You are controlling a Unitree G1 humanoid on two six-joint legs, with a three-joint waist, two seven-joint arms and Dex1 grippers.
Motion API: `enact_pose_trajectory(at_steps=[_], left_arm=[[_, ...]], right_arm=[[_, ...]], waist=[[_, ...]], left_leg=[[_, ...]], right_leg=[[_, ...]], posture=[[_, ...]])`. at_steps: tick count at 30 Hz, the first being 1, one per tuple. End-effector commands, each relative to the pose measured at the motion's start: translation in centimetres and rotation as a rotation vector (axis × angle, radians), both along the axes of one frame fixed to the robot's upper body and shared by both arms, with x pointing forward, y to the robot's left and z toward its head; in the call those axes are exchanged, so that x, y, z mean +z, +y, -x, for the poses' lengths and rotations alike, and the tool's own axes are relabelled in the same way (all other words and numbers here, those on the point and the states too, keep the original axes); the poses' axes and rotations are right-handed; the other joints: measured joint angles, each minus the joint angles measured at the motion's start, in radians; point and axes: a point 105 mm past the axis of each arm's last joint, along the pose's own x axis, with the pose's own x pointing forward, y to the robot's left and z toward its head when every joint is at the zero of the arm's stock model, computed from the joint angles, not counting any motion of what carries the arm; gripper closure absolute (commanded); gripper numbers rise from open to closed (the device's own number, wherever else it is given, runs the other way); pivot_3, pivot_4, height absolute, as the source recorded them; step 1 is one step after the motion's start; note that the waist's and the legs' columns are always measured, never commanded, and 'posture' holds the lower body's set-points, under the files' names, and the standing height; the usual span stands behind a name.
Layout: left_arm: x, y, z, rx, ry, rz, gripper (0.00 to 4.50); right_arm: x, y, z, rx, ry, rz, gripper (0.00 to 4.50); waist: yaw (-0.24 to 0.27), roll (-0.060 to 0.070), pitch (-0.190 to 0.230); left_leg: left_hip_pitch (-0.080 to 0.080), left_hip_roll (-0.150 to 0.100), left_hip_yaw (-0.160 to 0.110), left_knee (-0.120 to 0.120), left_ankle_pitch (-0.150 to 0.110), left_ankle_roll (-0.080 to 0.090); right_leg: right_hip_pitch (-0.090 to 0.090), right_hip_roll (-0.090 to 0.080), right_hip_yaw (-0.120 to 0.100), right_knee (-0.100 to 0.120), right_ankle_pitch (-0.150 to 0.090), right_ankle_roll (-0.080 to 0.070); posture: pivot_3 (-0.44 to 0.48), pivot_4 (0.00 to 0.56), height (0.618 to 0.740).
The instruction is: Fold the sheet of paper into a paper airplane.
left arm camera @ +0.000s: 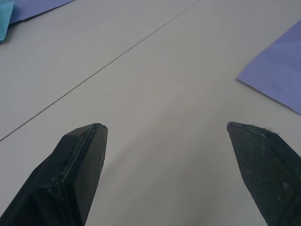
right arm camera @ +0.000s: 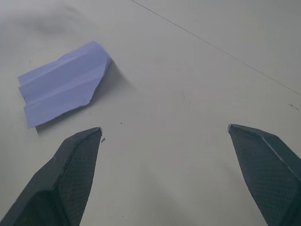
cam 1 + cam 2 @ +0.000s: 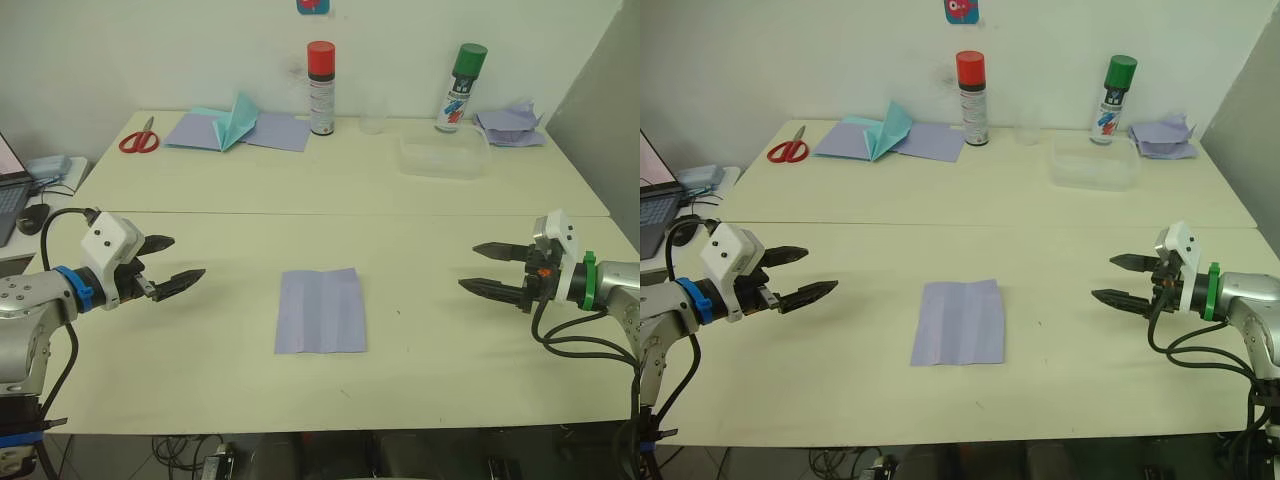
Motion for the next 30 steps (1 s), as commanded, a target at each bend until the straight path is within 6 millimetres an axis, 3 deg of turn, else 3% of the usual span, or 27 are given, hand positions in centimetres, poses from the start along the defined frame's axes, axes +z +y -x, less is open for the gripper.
enact_pose_trajectory(at_steps=[1, 15, 23, 30], left_arm=[[0.4, 0.0, -0.1, -0.001, -0.021, -0.024, 0.03], [-0.3, -1.2, 0.6, -0.069, 0.019, 0.002, 0.03], [0.5, -4.8, 1.5, -0.211, 0.024, 0.035, 0.03], [-1.5, -8.7, 1.6, -0.290, 0.045, 0.050, 2.21]], right_arm=[[1.3, 0.2, 0.3, 0.001, -0.039, -0.020, 0.00], [0.8, 1.4, 0.7, 0.039, -0.011, -0.023, 0.00], [0.5, 2.7, 0.5, 0.083, 0.006, -0.037, 0.00], [0.0, 4.3, 0.3, 0.142, 0.003, -0.025, 0.00]], waist=[[0.000, 0.000, 0.000], [0.000, 0.000, 0.000], [0.001, 0.000, 0.000], [0.001, 0.000, 0.000]], left_leg=[[0.000, 0.000, 0.000, 0.000, 0.000, 0.000], [-0.002, 0.000, -0.001, 0.003, -0.001, 0.001], [-0.004, 0.000, -0.003, 0.004, -0.001, 0.002], [-0.006, -0.001, -0.008, 0.005, -0.001, 0.002]], right_leg=[[0.000, 0.000, 0.000, 0.000, 0.000, 0.000], [0.000, 0.000, -0.001, 0.000, 0.000, 0.000], [0.000, 0.000, -0.003, 0.000, 0.000, 0.000], [0.000, 0.001, -0.007, 0.000, 0.000, 0.000]], posture=[[0.000, 0.150, 0.740], [0.000, 0.150, 0.740], [0.000, 0.150, 0.740], [0.000, 0.150, 0.740]])
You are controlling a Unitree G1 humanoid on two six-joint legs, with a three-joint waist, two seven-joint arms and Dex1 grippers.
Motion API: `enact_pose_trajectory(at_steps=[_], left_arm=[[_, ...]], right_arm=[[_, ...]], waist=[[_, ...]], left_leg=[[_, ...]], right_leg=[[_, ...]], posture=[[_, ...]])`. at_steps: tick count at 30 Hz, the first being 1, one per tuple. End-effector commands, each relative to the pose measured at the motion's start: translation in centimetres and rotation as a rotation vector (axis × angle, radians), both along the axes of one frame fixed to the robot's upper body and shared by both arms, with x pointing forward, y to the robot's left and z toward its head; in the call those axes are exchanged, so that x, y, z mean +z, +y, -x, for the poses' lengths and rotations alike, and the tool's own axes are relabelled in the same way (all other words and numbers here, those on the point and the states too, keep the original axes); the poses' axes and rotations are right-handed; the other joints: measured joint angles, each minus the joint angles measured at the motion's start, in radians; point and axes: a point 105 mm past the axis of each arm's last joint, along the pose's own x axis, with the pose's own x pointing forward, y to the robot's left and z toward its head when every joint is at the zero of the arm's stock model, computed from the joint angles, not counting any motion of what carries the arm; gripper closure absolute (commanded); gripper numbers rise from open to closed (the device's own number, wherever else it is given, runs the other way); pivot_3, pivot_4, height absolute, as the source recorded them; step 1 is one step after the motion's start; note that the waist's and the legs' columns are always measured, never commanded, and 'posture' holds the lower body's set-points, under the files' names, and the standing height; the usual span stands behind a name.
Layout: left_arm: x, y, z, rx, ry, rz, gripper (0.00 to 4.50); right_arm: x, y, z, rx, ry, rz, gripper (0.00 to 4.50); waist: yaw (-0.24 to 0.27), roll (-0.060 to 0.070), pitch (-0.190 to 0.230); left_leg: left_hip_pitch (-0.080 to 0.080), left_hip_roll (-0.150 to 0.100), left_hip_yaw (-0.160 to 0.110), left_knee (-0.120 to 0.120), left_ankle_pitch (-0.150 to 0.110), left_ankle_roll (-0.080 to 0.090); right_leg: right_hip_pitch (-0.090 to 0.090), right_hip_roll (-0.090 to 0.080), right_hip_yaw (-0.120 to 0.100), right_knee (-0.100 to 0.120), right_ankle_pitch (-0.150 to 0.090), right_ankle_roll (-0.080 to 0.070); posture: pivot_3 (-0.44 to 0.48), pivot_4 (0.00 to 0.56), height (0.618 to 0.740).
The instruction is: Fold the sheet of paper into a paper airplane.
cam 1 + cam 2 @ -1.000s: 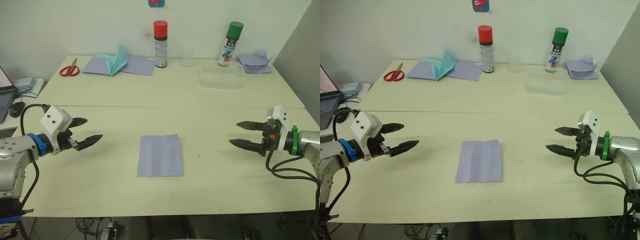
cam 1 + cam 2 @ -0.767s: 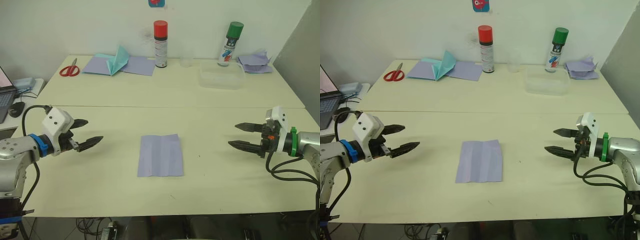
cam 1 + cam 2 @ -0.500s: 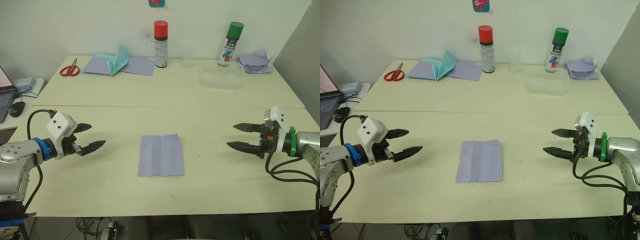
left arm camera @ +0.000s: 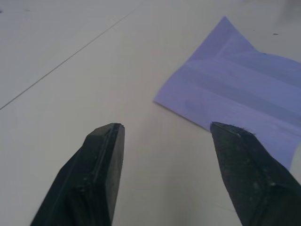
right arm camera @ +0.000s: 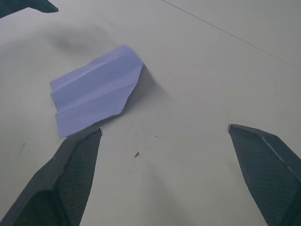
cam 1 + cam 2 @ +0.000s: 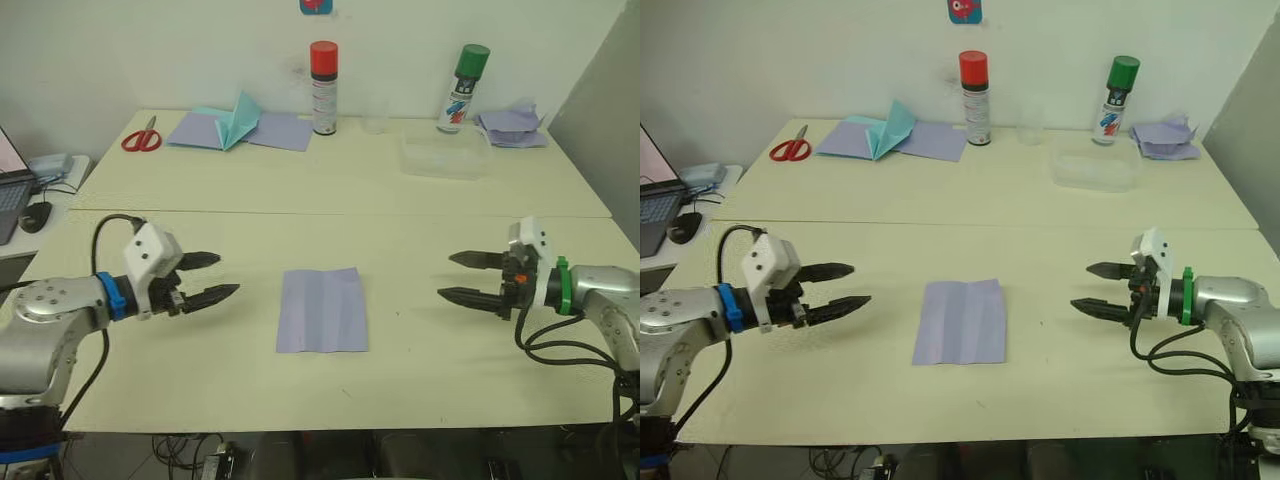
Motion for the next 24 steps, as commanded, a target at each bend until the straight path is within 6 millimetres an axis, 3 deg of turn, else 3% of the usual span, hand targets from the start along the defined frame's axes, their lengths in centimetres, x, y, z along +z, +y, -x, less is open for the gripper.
enact_pose_trajectory(at_steps=[1, 7, 15, 22, 24], left_arm=[[-0.3, -2.0, -0.4, -0.020, -0.038, 0.006, 2.56], [-3.3, -4.8, -1.4, -0.046, -0.008, -0.001, 4.46], [-7.1, -8.0, -2.0, -0.093, 0.044, -0.057, 4.46], [-9.7, -8.3, -1.3, -0.173, 0.070, -0.193, 4.46], [-9.8, -8.2, -1.6, -0.175, 0.065, -0.209, 4.50]], right_arm=[[0.6, 0.7, -0.3, 0.026, -0.055, 0.009, 0.00], [-0.1, 2.9, -0.7, 0.085, -0.063, -0.002, 0.00], [-2.0, 4.8, -1.0, 0.153, -0.067, 0.029, 0.00], [-3.3, 5.7, -2.2, 0.174, -0.121, 0.091, 0.00], [-3.6, 5.6, -2.8, 0.170, -0.151, 0.124, 0.38]], waist=[[0.001, 0.000, 0.000], [0.001, 0.000, 0.000], [0.003, 0.000, 0.000], [0.002, 0.007, -0.004], [0.003, 0.009, -0.005]], left_leg=[[0.000, 0.000, -0.001, 0.000, 0.000, 0.000], [-0.001, -0.001, -0.007, 0.001, 0.000, 0.000], [-0.001, -0.001, -0.011, 0.002, 0.000, 0.000], [0.001, -0.002, -0.013, 0.004, 0.000, 0.000], [0.002, -0.002, -0.013, 0.004, 0.000, 0.000]], right_leg=[[0.000, 0.000, -0.001, 0.000, 0.000, 0.000], [0.003, 0.001, -0.006, 0.000, 0.000, 0.000], [0.006, 0.001, -0.007, -0.001, 0.000, 0.000], [0.010, 0.002, -0.008, -0.001, 0.000, 0.000], [0.011, 0.002, -0.008, -0.001, 0.000, 0.000]], posture=[[0.000, 0.150, 0.740], [0.000, 0.150, 0.740], [0.000, 0.150, 0.740], [0.000, 0.150, 0.740], [0.000, 0.150, 0.740]])
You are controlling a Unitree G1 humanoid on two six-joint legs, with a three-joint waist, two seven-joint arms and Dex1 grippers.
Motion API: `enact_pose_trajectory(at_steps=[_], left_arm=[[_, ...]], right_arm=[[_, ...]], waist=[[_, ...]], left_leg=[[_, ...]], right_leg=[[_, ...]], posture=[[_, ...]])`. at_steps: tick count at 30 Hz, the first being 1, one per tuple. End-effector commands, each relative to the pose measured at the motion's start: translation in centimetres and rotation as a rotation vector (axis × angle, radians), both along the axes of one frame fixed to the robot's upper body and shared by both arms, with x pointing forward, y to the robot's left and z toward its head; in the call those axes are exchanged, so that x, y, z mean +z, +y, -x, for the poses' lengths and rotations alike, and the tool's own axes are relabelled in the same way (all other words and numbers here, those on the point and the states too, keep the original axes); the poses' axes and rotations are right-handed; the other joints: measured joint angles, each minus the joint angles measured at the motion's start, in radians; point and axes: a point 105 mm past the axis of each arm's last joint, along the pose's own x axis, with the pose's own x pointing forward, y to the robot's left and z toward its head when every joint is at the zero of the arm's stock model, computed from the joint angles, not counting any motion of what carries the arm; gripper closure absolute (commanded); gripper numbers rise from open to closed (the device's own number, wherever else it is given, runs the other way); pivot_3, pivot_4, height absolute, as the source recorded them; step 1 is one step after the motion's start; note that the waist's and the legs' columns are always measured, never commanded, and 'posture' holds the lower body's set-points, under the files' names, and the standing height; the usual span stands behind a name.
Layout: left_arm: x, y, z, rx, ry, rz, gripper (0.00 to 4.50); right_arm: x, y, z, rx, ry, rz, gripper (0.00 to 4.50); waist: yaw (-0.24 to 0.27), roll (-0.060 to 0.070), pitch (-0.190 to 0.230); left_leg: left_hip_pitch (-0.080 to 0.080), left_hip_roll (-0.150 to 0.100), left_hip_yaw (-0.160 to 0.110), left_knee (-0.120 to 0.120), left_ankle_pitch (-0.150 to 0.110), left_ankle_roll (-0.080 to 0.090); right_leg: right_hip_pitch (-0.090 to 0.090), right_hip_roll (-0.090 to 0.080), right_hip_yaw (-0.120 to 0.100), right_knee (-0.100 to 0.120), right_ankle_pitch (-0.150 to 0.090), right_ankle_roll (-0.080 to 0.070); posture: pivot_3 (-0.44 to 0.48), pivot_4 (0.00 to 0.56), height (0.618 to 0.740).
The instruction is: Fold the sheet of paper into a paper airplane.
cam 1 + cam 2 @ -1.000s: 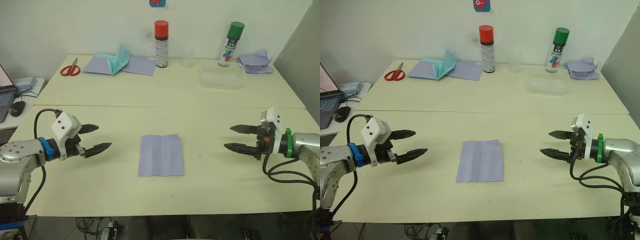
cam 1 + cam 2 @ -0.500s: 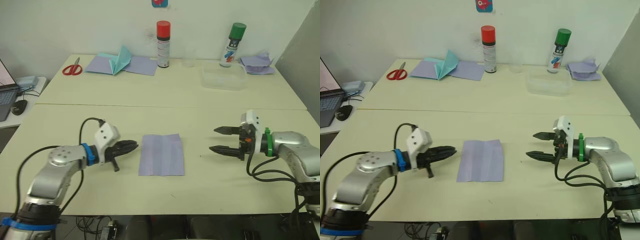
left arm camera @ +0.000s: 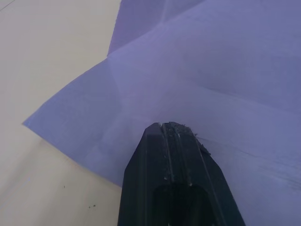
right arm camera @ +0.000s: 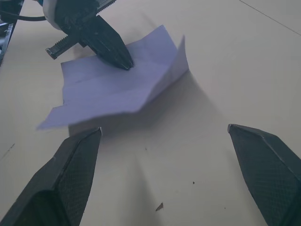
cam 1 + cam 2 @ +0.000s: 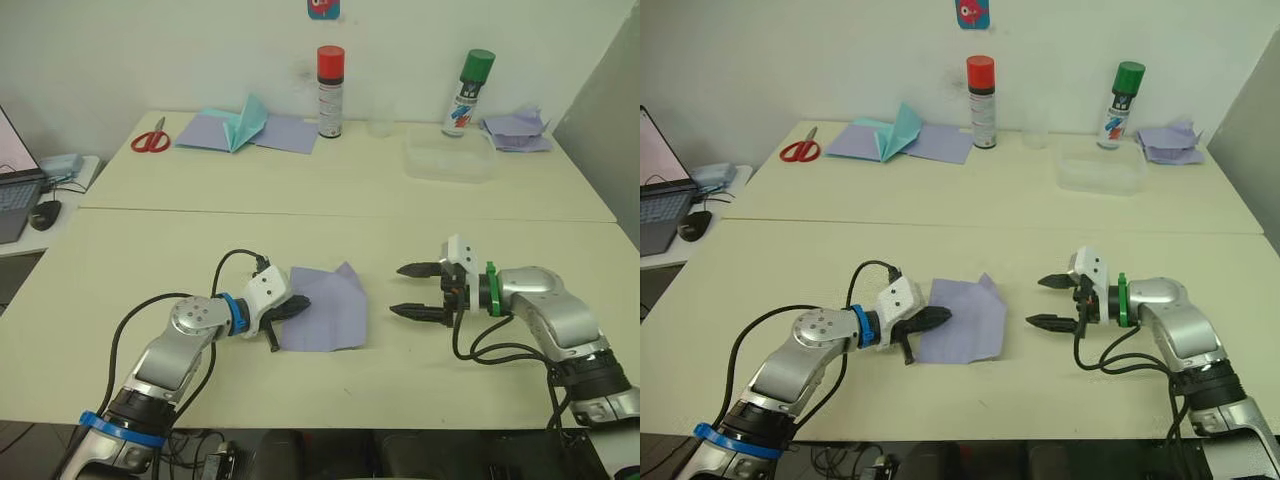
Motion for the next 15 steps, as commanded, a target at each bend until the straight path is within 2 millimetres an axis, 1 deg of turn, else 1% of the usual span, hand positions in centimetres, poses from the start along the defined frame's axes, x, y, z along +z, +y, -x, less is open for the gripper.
enact_pose_trajectory(at_steps=[1, 2, 3, 6, 9, 11, 12, 13, 15], left_arm=[[-2.0, 0.4, 0.5, -0.012, 0.059, -0.070, 4.50], [-2.0, 0.4, 0.4, -0.015, 0.058, -0.071, 4.50], [-2.0, 0.4, 0.3, -0.017, 0.058, -0.070, 4.50], [-2.1, 0.3, 0.3, -0.020, 0.060, -0.068, 4.50], [-2.2, 0.1, 0.4, -0.025, 0.060, -0.065, 4.50], [-2.2, 0.0, 0.4, -0.027, 0.058, -0.062, 4.50], [-2.2, -0.1, 0.4, -0.027, 0.058, -0.057, 4.50], [-2.1, -0.1, 0.4, -0.027, 0.058, -0.054, 4.50], [-2.1, -0.1, 0.4, -0.026, 0.058, -0.051, 4.50]], right_arm=[[0.4, 0.1, -0.8, 0.023, -0.081, 0.037, 0.61], [0.2, 0.3, -0.7, 0.038, -0.084, 0.042, 0.88], [-0.2, 0.7, -0.5, 0.060, -0.083, 0.049, 1.28], [-0.9, 1.4, -0.3, 0.091, -0.088, 0.062, 2.30], [-1.6, 1.9, -0.2, 0.111, -0.096, 0.082, 3.53], [-2.2, 2.3, -0.1, 0.130, -0.098, 0.101, 4.25], [-2.4, 2.7, 0.0, 0.138, -0.093, 0.097, 4.48], [-2.4, 3.2, 0.2, 0.148, -0.090, 0.081, 4.48], [-1.5, 4.5, 0.5, 0.153, -0.074, 0.005, 4.48]], waist=[[0.001, 0.001, 0.000], [0.002, 0.001, 0.000], [0.002, 0.001, -0.001], [0.002, 0.003, -0.002], [0.003, 0.003, -0.002], [0.003, 0.003, -0.002], [0.003, 0.003, -0.002], [0.003, 0.004, -0.002], [0.003, 0.004, -0.002]], left_leg=[[0.000, 0.000, 0.000, 0.000, 0.000, 0.000], [0.000, 0.000, 0.000, 0.000, 0.000, 0.000], [0.000, 0.000, 0.000, 0.000, 0.000, 0.000], [0.001, 0.000, -0.001, 0.000, 0.000, 0.000], [0.001, 0.000, -0.001, 0.000, 0.000, 0.000], [0.002, 0.000, -0.001, 0.000, 0.000, 0.000], [0.002, 0.000, -0.001, 0.001, 0.000, 0.000], [0.002, 0.000, -0.001, 0.001, 0.000, 0.000], [0.002, 0.000, -0.001, 0.000, 0.000, 0.000]], right_leg=[[0.000, 0.000, 0.000, 0.000, 0.000, 0.000], [0.001, 0.000, 0.000, 0.000, 0.000, 0.000], [0.001, 0.000, 0.000, 0.000, 0.000, 0.000], [0.001, 0.000, 0.000, 0.000, 0.000, 0.000], [0.002, 0.000, 0.000, 0.000, 0.000, 0.000], [0.003, 0.000, 0.000, 0.000, 0.000, 0.000], [0.003, 0.000, 0.000, 0.000, 0.000, 0.000], [0.003, 0.000, 0.000, 0.000, 0.000, 0.000], [0.003, 0.001, 0.000, 0.000, 0.000, 0.000]], posture=[[0.000, 0.150, 0.740], [0.000, 0.150, 0.740], [0.000, 0.150, 0.740], [0.000, 0.150, 0.740], [0.000, 0.150, 0.740], [0.000, 0.150, 0.740], [0.000, 0.150, 0.740], [0.000, 0.150, 0.740], [0.000, 0.150, 0.740]])
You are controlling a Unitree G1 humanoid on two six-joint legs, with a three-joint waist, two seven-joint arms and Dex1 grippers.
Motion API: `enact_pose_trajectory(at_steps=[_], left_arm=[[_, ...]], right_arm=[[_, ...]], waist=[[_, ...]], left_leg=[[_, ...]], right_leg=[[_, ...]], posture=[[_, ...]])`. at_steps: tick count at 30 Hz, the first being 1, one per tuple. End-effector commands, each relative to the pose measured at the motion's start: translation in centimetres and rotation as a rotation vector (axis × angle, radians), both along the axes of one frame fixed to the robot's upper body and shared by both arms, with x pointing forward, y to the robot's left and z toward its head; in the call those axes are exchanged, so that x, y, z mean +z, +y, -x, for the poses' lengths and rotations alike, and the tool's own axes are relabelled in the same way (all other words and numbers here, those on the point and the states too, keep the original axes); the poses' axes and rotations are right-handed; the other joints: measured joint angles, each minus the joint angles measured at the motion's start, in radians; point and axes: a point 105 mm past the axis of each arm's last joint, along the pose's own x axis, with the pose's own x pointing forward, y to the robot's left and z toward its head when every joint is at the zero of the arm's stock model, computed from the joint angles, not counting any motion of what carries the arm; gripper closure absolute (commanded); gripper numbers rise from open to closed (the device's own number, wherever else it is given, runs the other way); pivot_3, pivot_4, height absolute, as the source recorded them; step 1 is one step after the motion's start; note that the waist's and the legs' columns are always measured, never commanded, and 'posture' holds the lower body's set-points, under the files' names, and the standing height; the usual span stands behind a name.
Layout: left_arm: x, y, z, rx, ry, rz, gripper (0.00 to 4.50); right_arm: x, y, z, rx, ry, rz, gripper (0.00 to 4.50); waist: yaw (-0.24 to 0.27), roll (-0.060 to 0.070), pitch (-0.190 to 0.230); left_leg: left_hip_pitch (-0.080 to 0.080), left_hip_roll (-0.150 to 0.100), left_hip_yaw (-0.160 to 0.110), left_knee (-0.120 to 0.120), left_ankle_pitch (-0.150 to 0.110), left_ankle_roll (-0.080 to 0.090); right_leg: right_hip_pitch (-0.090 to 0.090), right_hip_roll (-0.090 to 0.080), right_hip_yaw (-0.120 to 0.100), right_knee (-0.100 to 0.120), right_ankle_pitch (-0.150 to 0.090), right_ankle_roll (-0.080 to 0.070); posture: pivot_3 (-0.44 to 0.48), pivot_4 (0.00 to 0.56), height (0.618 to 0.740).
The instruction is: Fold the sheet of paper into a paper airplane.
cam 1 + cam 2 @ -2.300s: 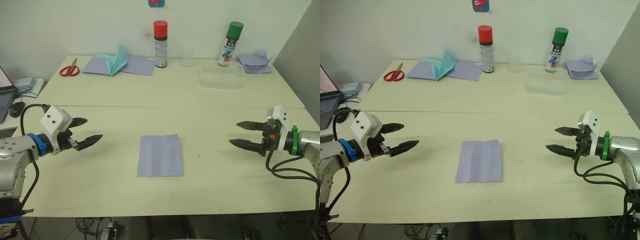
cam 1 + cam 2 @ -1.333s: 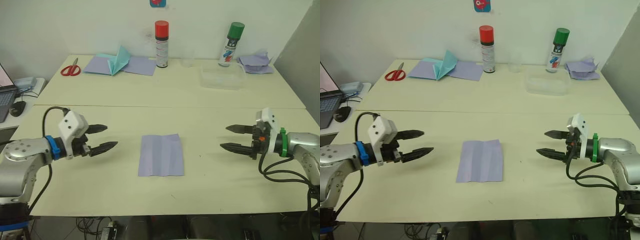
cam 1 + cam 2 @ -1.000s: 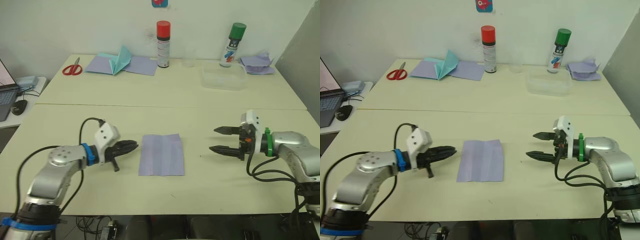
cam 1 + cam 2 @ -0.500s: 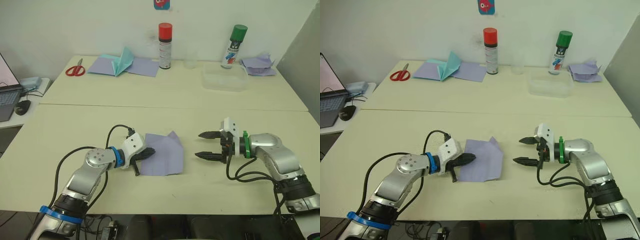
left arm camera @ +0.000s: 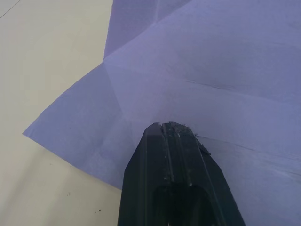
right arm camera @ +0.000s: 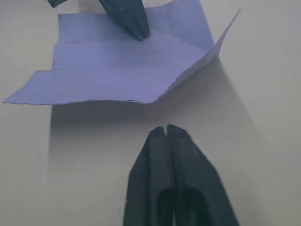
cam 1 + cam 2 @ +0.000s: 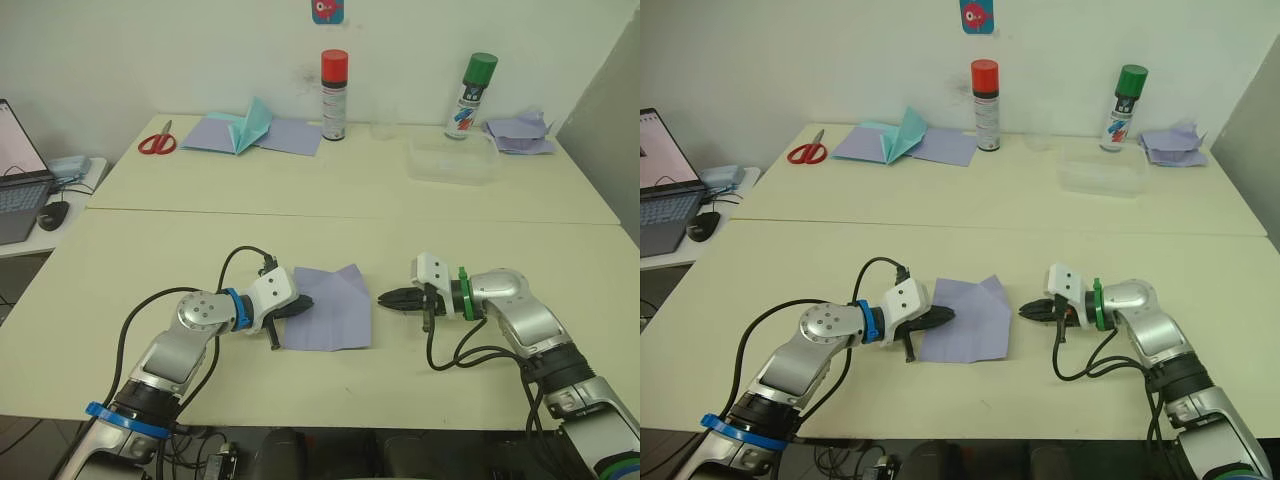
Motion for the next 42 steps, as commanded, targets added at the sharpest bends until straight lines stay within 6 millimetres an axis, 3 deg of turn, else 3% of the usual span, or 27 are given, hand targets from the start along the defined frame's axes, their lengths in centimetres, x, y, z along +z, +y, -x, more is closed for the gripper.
enact_pose_trajectory(at_steps=[1, 10, 19, 25, 35, 37, 40, 42], left_arm=[[-1.9, 0.1, 0.6, 0.006, 0.073, -0.035, 4.50], [-2.1, 0.6, 0.6, 0.013, 0.087, -0.041, 4.50], [-2.0, 1.3, 0.8, 0.011, 0.106, -0.057, 4.50], [-1.4, 3.4, 0.8, 0.060, 0.123, -0.075, 4.50], [2.7, 6.9, 0.5, 0.159, 0.093, -0.058, 4.50], [4.5, 6.6, 0.1, 0.165, 0.042, -0.006, 4.50], [7.3, 4.1, 0.6, 0.096, 0.005, 0.148, 4.50], [7.7, 1.9, 1.6, 0.018, 0.030, 0.200, 4.50]], right_arm=[[2.2, 2.5, 0.4, 0.035, -0.003, -0.130, 4.48], [4.6, 6.5, 0.2, 0.003, 0.058, -0.316, 4.48], [1.0, 9.1, -0.5, -0.004, 0.065, -0.214, 4.48], [-0.2, 10.2, -0.9, -0.007, 0.046, -0.154, 4.48], [-2.6, 10.5, -0.2, 0.062, 0.016, -0.001, 4.48], [-2.7, 10.5, -0.3, 0.061, 0.009, 0.007, 4.48], [-2.7, 10.6, -0.5, 0.060, 0.011, 0.009, 4.48], [-2.5, 10.6, -0.5, 0.060, 0.014, 0.006, 4.48]], waist=[[0.000, 0.000, 0.000], [0.002, 0.000, 0.000], [-0.002, 0.000, -0.001], [-0.007, 0.001, -0.001], [-0.016, 0.001, -0.001], [-0.015, 0.000, -0.001], [-0.013, 0.000, -0.001], [-0.010, 0.000, -0.001]], left_leg=[[0.000, 0.000, 0.000, 0.000, 0.000, 0.000], [0.000, 0.000, 0.000, 0.000, 0.000, 0.000], [0.000, 0.000, 0.000, 0.000, 0.000, 0.000], [0.001, 0.001, 0.000, -0.002, 0.000, 0.000], [0.003, 0.003, -0.001, -0.004, 0.000, 0.000], [0.003, 0.003, -0.001, -0.004, 0.000, 0.000], [0.003, 0.003, -0.001, -0.004, 0.000, 0.000], [0.003, 0.003, -0.001, -0.004, 0.000, 0.000]], right_leg=[[0.000, 0.000, 0.000, 0.000, 0.000, 0.000], [0.000, 0.000, 0.000, 0.000, 0.000, 0.000], [0.000, 0.001, 0.000, 0.000, 0.000, -0.001], [-0.001, 0.001, 0.000, 0.000, -0.001, -0.002], [-0.001, 0.003, 0.000, 0.002, -0.003, -0.006], [-0.001, 0.003, -0.001, 0.002, -0.003, -0.006], [0.000, 0.003, -0.001, 0.002, -0.003, -0.006], [0.000, 0.002, -0.001, 0.002, -0.003, -0.006]], posture=[[0.000, 0.150, 0.740], [0.000, 0.150, 0.740], [0.000, 0.150, 0.740], [0.000, 0.150, 0.740], [0.000, 0.150, 0.740], [0.000, 0.150, 0.740], [0.000, 0.150, 0.740], [0.000, 0.150, 0.740]])
